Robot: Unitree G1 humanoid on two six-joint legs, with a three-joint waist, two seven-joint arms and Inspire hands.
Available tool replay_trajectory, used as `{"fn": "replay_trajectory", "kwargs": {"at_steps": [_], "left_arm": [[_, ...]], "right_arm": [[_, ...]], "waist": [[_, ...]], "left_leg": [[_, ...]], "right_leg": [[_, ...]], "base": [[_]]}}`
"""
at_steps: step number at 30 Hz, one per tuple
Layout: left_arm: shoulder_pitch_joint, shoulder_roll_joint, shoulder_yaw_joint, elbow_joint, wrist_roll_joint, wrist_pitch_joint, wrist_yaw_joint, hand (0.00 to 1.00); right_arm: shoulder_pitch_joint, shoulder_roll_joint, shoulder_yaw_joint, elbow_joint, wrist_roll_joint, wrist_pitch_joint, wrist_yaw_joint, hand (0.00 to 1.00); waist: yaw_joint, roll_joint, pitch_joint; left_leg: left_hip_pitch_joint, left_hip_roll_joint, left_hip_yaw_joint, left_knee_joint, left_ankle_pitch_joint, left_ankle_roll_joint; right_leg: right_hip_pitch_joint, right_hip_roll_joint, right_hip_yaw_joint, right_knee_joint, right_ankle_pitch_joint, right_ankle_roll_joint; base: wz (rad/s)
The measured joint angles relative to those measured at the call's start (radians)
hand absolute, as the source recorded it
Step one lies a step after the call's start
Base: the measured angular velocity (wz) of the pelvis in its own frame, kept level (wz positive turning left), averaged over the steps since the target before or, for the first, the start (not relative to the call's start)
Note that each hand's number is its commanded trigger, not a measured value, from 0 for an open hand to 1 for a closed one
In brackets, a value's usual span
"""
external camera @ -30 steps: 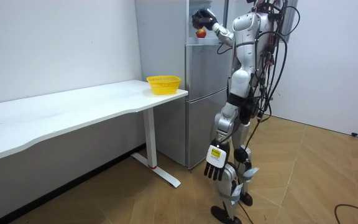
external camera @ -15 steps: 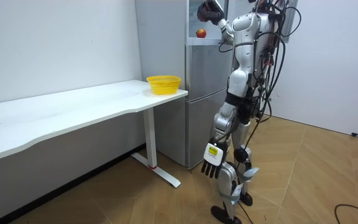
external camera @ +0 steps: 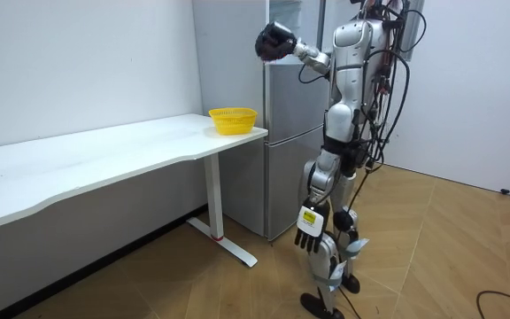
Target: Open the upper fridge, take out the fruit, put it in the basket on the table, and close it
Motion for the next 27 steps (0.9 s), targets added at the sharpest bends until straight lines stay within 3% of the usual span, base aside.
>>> {"fn": "replay_trajectory", "kwargs": {"at_steps": [4, 8, 9, 11, 16, 23, 27], "left_arm": [[0.001, -0.004, -0.005, -0.005, 0.000, 0.016, -0.008, 0.00], [-0.005, -0.004, -0.006, -0.004, 0.000, 0.016, -0.012, 0.00], [0.001, -0.004, -0.005, -0.004, 0.000, 0.016, -0.016, 0.00], [0.001, -0.004, -0.006, -0.005, 0.000, 0.017, -0.017, 0.00], [0.003, 0.001, 0.005, -0.009, 0.001, 0.024, -0.017, 0.00], [0.009, 0.016, 0.059, -0.003, 0.009, 0.028, -0.017, 0.00], [0.010, 0.036, 0.072, -0.009, 0.012, 0.029, -0.037, 0.00]], "right_arm": [[-0.001, 0.017, 0.012, 0.108, -0.045, 0.026, 0.051, 1.00], [-0.002, 0.018, 0.011, 0.188, -0.090, 0.031, 0.051, 1.00], [-0.002, 0.017, 0.011, 0.203, -0.107, 0.032, 0.051, 1.00], [-0.006, 0.017, 0.012, 0.248, -0.107, 0.032, 0.049, 1.00], [-0.006, 0.017, 0.017, 0.349, -0.117, 0.047, 0.048, 1.00], [-0.006, 0.018, 0.015, 0.434, -0.125, 0.061, 0.016, 1.00], [-0.007, 0.013, 0.013, 0.489, -0.108, 0.060, -0.025, 1.00]], "waist": [[0.026, -0.002, 0.0005], [0.035, -0.005, -0.0016], [0.047, -0.010, -0.0053], [0.063, -0.012, -0.0051], [0.088, -0.033, 0.0088], [0.116, -0.060, 0.0107], [0.128, -0.075, 0.0124]], "left_leg": [[-0.011, -0.001, -0.017, 0.002, 0.000, 0.000], [-0.031, -0.002, -0.040, 0.010, 0.001, -0.001], [-0.039, -0.002, -0.041, 0.010, 0.002, -0.003], [-0.037, -0.002, -0.043, 0.012, 0.003, -0.004], [-0.032, -0.005, -0.066, 0.014, 0.003, -0.003], [-0.041, -0.007, -0.082, 0.028, 0.003, -0.003], [-0.057, -0.018, -0.115, 0.032, 0.002, -0.003]], "right_leg": [[-0.004, -0.001, -0.017, 0.000, 0.000, 0.000], [-0.013, -0.002, -0.036, 0.000, 0.000, 0.000], [-0.019, -0.003, -0.043, 0.002, 0.000, 0.000], [-0.016, -0.004, -0.045, 0.001, 0.000, 0.000], [0.001, -0.013, -0.072, -0.002, 0.000, 0.001], [0.008, -0.012, -0.073, -0.001, -0.001, 0.002], [0.009, -0.015, -0.104, -0.001, -0.003, 0.005]], "base": [[0.11], [0.15], [0.06], [0.04], [0.15], [0.08], [0.21]]}}
